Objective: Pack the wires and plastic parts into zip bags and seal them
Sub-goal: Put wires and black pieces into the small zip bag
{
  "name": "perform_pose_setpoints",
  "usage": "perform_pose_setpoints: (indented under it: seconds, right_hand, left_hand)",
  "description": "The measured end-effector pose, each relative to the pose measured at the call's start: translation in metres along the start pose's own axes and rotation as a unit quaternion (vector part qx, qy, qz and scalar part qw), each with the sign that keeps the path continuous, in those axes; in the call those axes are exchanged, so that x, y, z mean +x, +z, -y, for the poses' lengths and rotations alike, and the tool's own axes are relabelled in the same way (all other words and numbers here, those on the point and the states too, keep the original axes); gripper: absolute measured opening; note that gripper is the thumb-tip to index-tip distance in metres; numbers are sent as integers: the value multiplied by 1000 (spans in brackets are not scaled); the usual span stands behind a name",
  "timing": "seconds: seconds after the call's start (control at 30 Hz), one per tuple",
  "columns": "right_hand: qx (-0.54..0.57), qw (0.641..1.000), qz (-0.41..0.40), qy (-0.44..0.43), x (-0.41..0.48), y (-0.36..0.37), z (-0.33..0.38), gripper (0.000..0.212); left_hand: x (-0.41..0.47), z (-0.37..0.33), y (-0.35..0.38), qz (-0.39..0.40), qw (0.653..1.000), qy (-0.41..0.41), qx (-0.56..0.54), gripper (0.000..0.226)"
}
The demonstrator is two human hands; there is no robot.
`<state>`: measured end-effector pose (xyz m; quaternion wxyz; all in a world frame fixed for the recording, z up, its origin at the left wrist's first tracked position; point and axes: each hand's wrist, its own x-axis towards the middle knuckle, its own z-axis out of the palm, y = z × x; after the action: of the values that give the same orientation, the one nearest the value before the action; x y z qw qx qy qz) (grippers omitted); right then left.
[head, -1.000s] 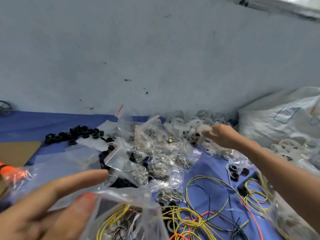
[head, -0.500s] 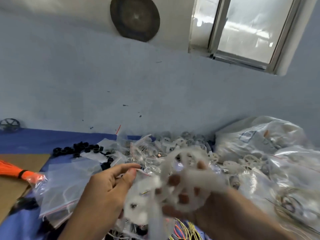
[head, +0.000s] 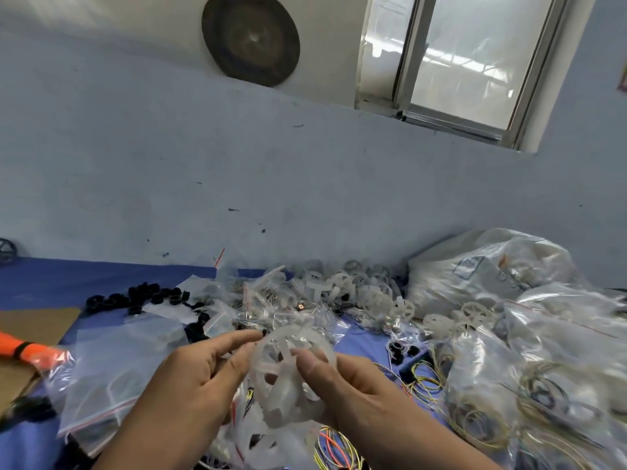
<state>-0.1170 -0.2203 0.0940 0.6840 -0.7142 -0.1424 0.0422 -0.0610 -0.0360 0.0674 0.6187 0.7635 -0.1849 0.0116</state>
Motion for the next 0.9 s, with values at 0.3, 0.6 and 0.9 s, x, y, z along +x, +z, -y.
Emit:
perform_pose_setpoints:
  seconds: [0.3, 0.6, 0.9]
  right_hand:
    - [-123, 990, -47, -43, -2, 0, -1, 47]
    - [-599, 783, -133, -103, -6, -4, 6, 39]
    - [-647, 740, -46, -180, -11, 27, -23, 28]
  left_hand:
    - [-3, 4, 1, -61, 996, 63, 15, 19]
    - [-6, 2, -1, -75, 988, 100, 85, 22]
    - [-22, -9, 3, -34, 964, 133, 226, 19]
